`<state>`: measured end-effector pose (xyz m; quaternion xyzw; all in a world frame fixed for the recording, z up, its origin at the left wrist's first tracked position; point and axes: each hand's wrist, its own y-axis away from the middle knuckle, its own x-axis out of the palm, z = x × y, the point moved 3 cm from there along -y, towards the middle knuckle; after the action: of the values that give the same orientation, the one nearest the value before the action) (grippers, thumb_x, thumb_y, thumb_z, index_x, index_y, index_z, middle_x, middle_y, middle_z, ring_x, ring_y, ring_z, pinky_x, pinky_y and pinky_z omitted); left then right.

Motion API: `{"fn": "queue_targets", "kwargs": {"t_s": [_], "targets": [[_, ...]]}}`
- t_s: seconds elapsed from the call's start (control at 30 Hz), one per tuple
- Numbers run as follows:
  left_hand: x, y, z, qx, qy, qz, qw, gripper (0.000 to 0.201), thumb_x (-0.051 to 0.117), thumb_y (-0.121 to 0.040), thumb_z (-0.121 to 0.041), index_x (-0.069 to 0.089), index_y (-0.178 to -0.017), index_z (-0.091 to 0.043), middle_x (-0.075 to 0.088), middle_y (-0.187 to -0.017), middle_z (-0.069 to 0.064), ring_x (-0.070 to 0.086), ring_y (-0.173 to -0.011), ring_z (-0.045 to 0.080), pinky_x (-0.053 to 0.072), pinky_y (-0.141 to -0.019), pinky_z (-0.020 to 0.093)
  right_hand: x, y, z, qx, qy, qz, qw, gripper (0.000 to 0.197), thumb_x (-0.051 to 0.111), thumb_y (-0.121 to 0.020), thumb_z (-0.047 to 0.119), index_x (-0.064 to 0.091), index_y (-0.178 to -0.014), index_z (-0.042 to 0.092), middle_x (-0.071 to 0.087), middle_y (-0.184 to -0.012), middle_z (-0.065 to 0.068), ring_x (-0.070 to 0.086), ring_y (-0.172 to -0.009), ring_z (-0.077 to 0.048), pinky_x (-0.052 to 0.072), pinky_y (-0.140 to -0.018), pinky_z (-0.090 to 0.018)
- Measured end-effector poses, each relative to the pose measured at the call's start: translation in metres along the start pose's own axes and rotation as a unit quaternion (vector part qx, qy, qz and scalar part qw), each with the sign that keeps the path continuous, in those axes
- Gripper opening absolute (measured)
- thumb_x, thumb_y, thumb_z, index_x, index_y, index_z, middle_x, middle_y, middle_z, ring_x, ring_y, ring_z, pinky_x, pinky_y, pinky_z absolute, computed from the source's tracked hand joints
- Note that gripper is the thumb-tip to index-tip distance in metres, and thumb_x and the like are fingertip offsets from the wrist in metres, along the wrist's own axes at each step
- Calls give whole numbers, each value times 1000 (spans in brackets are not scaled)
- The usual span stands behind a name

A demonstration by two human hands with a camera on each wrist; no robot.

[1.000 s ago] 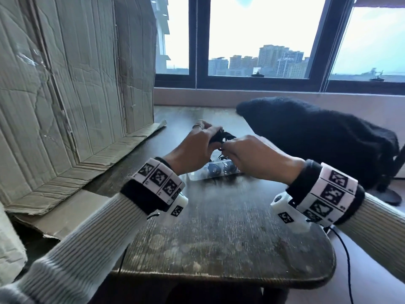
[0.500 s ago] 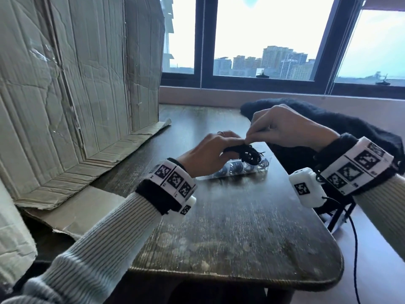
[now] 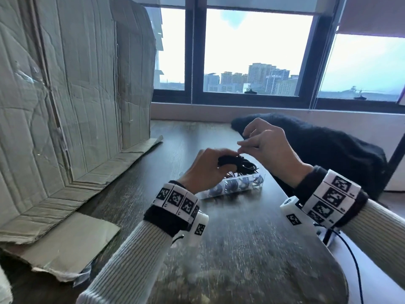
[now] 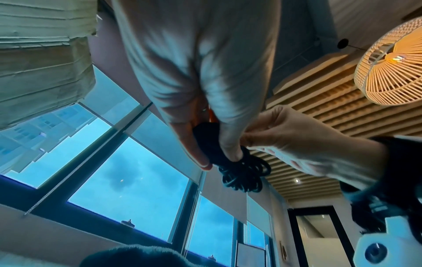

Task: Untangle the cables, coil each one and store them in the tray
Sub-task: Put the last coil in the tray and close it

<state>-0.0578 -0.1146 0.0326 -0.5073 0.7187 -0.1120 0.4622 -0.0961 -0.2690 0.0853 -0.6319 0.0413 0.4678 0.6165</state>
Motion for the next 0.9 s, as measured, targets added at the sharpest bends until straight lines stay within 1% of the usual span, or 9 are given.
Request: {"fn": "queue_targets", "kwargs": {"t_s": [0.07, 0.13, 0.23, 0.3, 0.4, 0.5, 0.6, 0.77, 0.9], "targets": [[-4, -2, 3, -16, 12, -15, 1000, 31, 71, -81, -9, 70, -111, -18, 75, -95, -3, 65, -72, -5, 52, -74, 14, 6, 1, -2, -16, 17, 11, 1000, 9, 74, -82, 11, 79, -89, 8, 69, -100, -11, 66, -78, -21, 47, -82, -14], [-8, 0, 7, -32, 28, -33, 999, 37, 72, -80, -11, 65, -116, -17, 74, -100, -4, 68, -85, 2, 53, -83, 20, 9, 7, -3, -24, 31, 51, 998, 17, 63, -91, 19, 77, -96, 12, 74, -100, -9, 69, -85, -19, 50, -88, -26], [-12, 3, 9, -23, 22, -7, 999, 51, 73, -80, -9, 52, -126, -14, 71, -107, -2, 67, -94, 9, 52, -88, 20, 14, 15, -3, 64, -11, 184, 981, 30, 47, -99, 36, 73, -92, 22, 68, -70, 11, 56, -62, -4, 45, -66, -21], [-16, 2, 12, -11, 19, -6, 1000, 53, 75, -80, -10, 49, -126, -15, 71, -106, -3, 68, -93, 9, 53, -87, 21, 22, 17, -1, 76, -18, 234, 969, 23, 53, -94, 42, 69, -94, 25, 64, -66, 11, 56, -60, -6, 48, -65, -18], [-21, 1, 20, 2, 45, -31, 998, 51, 79, -74, -8, 54, -117, -15, 72, -101, -4, 69, -90, 7, 55, -84, 22, 30, 8, 0, 45, 4, 235, 971, 19, 65, -83, 41, 68, -96, 26, 66, -75, 4, 59, -69, -18, 55, -77, -36], [-23, 4, 37, -4, 98, -105, 990, 40, 85, -64, -6, 65, -99, -10, 74, -92, -1, 70, -84, 8, 57, -79, 24, 37, -9, 6, 39, 35, 230, 972, 13, 69, -78, 34, 67, -82, 22, 63, -66, 1, 57, -66, -22, 53, -71, -38], [-23, 8, 59, -74, 181, -158, 968, 33, 86, -62, -2, 68, -87, -16, 74, -93, 2, 71, -89, 15, 57, -83, 32, 52, -24, 7, 63, 74, 246, 964, 20, 69, -79, 29, 55, -66, 27, 53, -58, 2, 50, -57, -21, 44, -55, -31], [-39, 18, 99, -172, 131, -215, 952, 16, 76, -80, -18, 69, -94, -17, 73, -93, -6, 70, -87, 6, 56, -80, 23, 98, -35, -14, 157, 55, 319, 933, 10, 68, -83, 24, 64, -76, 17, 60, -63, 0, 56, -58, -20, 41, -51, -24], [-37, 33, 142, -308, 122, -235, 914, 4, 67, -86, -17, 66, -85, -21, 71, -92, 0, 69, -89, 20, 56, -87, 36, 136, -38, -12, 215, 47, 311, 925, 21, 70, -84, 24, 66, -95, 6, 64, -79, -5, 57, -59, -15, 40, -45, -19]]}}
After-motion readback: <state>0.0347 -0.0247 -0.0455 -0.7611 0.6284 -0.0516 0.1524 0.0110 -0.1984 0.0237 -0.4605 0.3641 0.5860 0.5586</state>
